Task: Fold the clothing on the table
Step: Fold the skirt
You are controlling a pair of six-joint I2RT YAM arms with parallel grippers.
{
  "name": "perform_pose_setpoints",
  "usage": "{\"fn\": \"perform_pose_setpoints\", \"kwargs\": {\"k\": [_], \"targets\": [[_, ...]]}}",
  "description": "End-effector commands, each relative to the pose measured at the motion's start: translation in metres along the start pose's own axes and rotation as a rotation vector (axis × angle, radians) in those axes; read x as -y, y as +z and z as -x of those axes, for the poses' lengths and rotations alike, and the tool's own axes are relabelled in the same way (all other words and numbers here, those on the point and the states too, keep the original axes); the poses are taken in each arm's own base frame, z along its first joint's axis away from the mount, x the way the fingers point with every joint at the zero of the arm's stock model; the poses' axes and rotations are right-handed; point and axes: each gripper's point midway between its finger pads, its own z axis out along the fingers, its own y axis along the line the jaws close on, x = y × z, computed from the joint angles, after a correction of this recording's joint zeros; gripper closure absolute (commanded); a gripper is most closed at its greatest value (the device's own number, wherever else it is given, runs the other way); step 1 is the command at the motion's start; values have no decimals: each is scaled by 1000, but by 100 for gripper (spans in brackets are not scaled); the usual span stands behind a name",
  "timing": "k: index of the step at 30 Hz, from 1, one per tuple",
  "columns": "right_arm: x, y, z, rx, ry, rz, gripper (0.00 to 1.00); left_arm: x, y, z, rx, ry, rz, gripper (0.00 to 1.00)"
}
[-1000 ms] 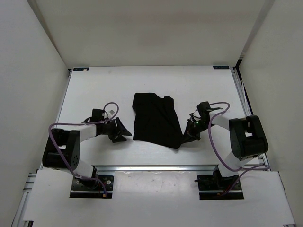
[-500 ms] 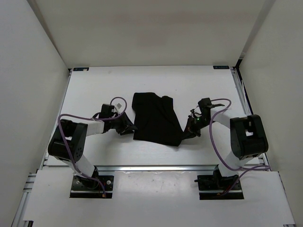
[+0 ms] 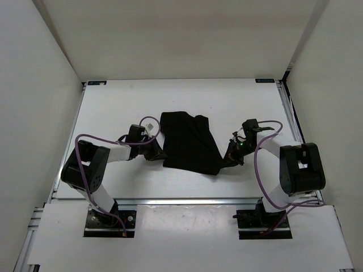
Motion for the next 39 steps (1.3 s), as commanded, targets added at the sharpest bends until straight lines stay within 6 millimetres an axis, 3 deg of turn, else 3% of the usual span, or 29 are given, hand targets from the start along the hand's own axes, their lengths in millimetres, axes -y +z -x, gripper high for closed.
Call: {"fn": "perform_pose_setpoints", "kwargs": {"k": [1, 3, 4, 6, 8, 11, 13, 16, 19, 22, 25, 26, 27, 28, 29, 31, 32, 33, 34, 37, 39], "targets": [[-1, -8, -4, 19, 9, 14, 100, -49, 9, -27, -53, 17, 183, 82], [-3, -13, -1, 37, 3, 23, 100, -49, 15, -28, -81, 26, 187, 100], [-2, -13, -1, 38, 2, 21, 100, -47, 14, -30, -93, 24, 180, 100], [-2, -15, 0, 48, 9, 25, 100, -31, 7, -15, -71, 21, 135, 100], [1, -14, 0, 50, 29, 28, 100, -8, -10, 10, -9, 50, 88, 100], [12, -11, 2, 53, 60, 4, 100, 9, -37, 39, 23, 88, 71, 100], [15, -9, 4, 58, 62, -4, 100, 13, -48, 45, 19, 95, 61, 100], [7, -13, 10, 74, 40, 23, 100, 17, -61, 40, -14, 89, 24, 100], [-12, -22, 17, 119, -23, 74, 100, 34, -74, 37, -11, 90, -43, 100], [-42, -40, 33, 200, -116, 103, 100, 65, -85, 43, 2, 121, -142, 100], [-70, -63, 61, 267, -155, 126, 100, 97, -94, 76, 61, 168, -202, 100], [-81, -73, 76, 294, -172, 118, 100, 95, -90, 83, 60, 157, -197, 100], [-96, -87, 88, 332, -218, 107, 100, 109, -92, 100, 86, 172, -222, 100], [-97, -86, 97, 332, -222, 81, 100, 120, -98, 119, 129, 191, -232, 100], [-112, -97, 117, 390, -273, 33, 100, 120, -95, 131, 140, 186, -222, 100], [-150, -131, 149, 521, -399, -23, 100, 154, -111, 172, 220, 255, -254, 100], [-141, -130, 158, 529, -381, -102, 100, 166, -116, 190, 249, 282, -272, 100], [-158, -146, 170, 598, -422, -131, 100, 168, -118, 199, 259, 282, -284, 100], [-170, -166, 179, 668, -454, -151, 100, 184, -130, 210, 296, 307, -323, 100], [-188, -189, 191, 780, -492, -168, 100, 200, -152, 229, 349, 331, -372, 100], [-197, -202, 188, 843, -506, -148, 100, 204, -163, 225, 345, 331, -408, 100]]}}
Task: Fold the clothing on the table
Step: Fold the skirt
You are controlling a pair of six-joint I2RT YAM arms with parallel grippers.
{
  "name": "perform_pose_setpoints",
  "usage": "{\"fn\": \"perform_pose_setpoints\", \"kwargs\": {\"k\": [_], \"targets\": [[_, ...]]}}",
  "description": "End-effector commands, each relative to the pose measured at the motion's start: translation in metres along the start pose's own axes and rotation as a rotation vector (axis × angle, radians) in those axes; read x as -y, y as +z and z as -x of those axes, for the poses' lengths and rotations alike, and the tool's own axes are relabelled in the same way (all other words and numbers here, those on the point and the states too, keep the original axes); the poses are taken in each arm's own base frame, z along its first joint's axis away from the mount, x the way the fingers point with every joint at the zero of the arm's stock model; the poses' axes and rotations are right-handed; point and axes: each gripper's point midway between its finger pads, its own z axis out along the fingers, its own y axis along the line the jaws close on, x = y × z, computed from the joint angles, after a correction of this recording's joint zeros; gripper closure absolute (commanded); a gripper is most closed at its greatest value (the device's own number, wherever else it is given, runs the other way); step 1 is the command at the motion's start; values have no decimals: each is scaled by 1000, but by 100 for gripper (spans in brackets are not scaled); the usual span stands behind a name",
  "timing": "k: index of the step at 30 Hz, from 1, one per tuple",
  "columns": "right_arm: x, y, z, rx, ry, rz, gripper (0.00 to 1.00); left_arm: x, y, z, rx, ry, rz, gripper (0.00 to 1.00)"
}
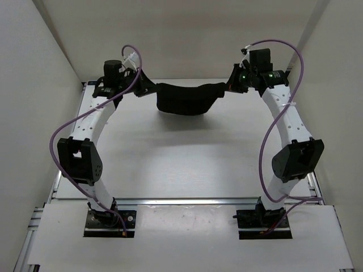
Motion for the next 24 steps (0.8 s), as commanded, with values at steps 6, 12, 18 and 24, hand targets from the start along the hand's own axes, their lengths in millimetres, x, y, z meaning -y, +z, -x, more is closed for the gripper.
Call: {"fn": "perform_pose_setpoints", "kwargs": {"k": [6, 12, 18, 24], "targets": [[-12, -62, -26, 122, -119, -32, 100, 83, -74, -6, 25, 10, -366, 100], [-51, -121, -88, 278, -217, 97, 100, 180, -178, -31, 114, 72, -814, 100], [-43, -161, -94, 345, -143, 174, 100, 193, -190, -50, 68, 116, -784, 100], [-3, -118, -81, 244, 10, 154, 100, 88, -124, -61, 40, -216, -482, 100]]}}
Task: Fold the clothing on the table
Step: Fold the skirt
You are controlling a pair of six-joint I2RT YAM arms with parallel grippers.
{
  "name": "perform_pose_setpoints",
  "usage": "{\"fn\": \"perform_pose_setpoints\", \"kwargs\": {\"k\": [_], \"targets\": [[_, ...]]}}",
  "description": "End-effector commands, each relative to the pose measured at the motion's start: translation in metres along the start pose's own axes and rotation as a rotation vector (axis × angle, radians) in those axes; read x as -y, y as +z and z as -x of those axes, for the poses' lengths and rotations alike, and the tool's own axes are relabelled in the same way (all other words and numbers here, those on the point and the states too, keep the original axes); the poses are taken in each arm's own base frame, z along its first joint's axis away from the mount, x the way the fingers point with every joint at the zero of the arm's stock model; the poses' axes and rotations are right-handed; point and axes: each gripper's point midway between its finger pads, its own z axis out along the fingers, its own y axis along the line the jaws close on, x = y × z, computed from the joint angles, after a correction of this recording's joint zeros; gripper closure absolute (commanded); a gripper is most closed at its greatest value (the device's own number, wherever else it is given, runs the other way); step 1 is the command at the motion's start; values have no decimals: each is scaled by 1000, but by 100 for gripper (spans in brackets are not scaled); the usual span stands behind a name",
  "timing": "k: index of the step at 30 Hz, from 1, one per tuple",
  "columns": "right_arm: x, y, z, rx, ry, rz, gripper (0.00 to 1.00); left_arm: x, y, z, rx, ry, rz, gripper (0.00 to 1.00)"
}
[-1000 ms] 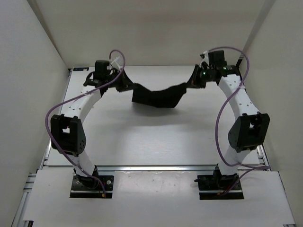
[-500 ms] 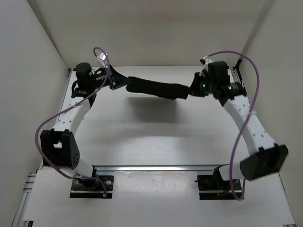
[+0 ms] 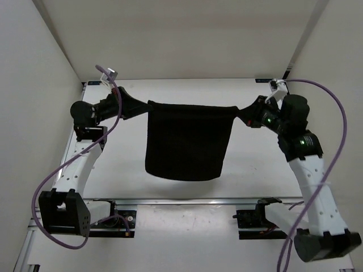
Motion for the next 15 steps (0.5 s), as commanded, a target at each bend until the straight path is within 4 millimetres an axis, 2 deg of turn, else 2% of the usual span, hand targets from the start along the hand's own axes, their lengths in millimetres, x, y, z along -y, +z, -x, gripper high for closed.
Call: {"fn": "perform_pose_setpoints", "kwargs": {"k": [1, 3, 5, 6, 7, 8, 9, 10, 11, 12, 13, 14, 15], "targets": [[51, 42, -21, -111, 120, -68, 100, -116, -17, -14, 83, -296, 283, 100], [66, 62, -27, -156, 167, -56, 99, -168, -20, -31, 84, -396, 383, 100], [93, 92, -51, -249, 236, -89, 100, -207, -10, -55, 41, -465, 447, 100], [94, 99, -43, -242, 230, -66, 99, -237, -8, -65, 26, -510, 493, 100], [106, 112, -49, -269, 259, -81, 100, -245, 2, -61, 16, -487, 495, 100], [115, 127, -52, -289, 254, -86, 100, -271, 10, -75, -6, -544, 528, 100], [119, 134, -45, -282, 243, -83, 100, -292, 16, -76, -22, -569, 535, 100], [132, 147, -49, -306, 258, -105, 100, -297, 30, -63, -16, -548, 518, 100], [136, 159, -49, -328, 259, -100, 100, -313, 38, -58, -14, -559, 520, 100], [137, 164, -38, -321, 239, -106, 100, -332, 38, -63, -17, -587, 544, 100], [147, 172, -33, -320, 235, -115, 100, -335, 49, -53, -8, -567, 545, 100], [157, 179, -39, -341, 250, -133, 100, -350, 48, -52, 8, -592, 574, 100], [161, 183, -26, -314, 247, -138, 100, -360, 52, -48, 9, -593, 571, 100]]}}
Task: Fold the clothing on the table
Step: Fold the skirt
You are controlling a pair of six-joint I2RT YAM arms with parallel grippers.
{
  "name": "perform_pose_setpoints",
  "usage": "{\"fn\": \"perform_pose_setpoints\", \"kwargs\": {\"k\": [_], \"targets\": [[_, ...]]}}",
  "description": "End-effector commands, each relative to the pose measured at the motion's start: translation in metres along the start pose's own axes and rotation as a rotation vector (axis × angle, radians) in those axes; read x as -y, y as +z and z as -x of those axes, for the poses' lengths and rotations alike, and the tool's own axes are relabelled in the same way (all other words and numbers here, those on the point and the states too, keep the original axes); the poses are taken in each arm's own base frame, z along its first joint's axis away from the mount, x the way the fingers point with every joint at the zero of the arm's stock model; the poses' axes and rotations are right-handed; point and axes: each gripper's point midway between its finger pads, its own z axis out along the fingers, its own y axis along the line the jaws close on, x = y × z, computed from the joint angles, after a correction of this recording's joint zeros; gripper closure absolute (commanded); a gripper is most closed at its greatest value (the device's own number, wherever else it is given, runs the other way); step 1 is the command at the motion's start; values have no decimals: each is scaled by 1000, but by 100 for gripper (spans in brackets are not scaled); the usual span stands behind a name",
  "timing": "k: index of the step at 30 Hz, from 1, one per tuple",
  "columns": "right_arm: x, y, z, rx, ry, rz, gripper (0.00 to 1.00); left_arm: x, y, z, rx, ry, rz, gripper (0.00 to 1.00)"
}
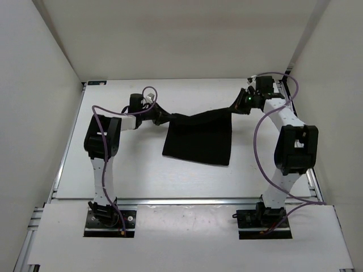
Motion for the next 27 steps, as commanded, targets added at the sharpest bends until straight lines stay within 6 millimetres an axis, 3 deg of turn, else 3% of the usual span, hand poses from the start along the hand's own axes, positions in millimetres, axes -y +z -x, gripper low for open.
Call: {"fn": "perform_pose_setpoints", "kwargs": {"k": [1, 2, 3, 5, 6, 9, 11, 12, 14, 15, 16, 18, 21, 22, 24, 27], "targets": [[-21, -10, 57, 116, -78, 51, 100, 46, 10, 38, 70, 99, -62, 100], [-16, -7, 62, 118, -70, 48, 100, 54, 13, 44, 80, 102, -76, 100], [-18, -4, 65, 109, -65, 52, 100, 47, 16, 50, 76, 82, -74, 100], [-14, 0, 67, 97, -62, 44, 100, 62, 19, 54, 60, 88, -100, 100], [-16, -4, 69, 96, -62, 51, 100, 57, 18, 57, 70, 77, -97, 100], [-15, -7, 54, 64, -51, 48, 100, 65, 9, 56, 73, 90, -109, 100], [-2, -3, 28, 5, 1, 31, 100, 60, 5, 44, 53, 80, -104, 100], [-8, -8, 24, 7, -5, 45, 100, 61, 4, 35, 30, 87, -110, 100], [4, -7, -5, -54, 44, 25, 100, 45, -3, 18, 15, 49, -78, 100], [2, -10, -13, -64, 43, 23, 100, 25, -5, 6, -3, -1, -40, 100], [8, -10, -28, -91, 57, 8, 100, 32, -8, 2, -6, 19, -50, 100], [18, -11, -56, -145, 92, -13, 100, 9, -12, -21, -30, -24, 4, 100], [25, -16, -74, -172, 112, -37, 100, 6, -21, -51, -65, -11, 35, 100], [29, -20, -73, -161, 129, -48, 100, -5, -20, -62, -79, -29, 57, 100], [36, -20, -85, -181, 138, -64, 100, -9, -22, -76, -83, -18, 79, 100], [40, -20, -86, -187, 152, -73, 100, -19, -23, -87, -90, -7, 117, 100]]}}
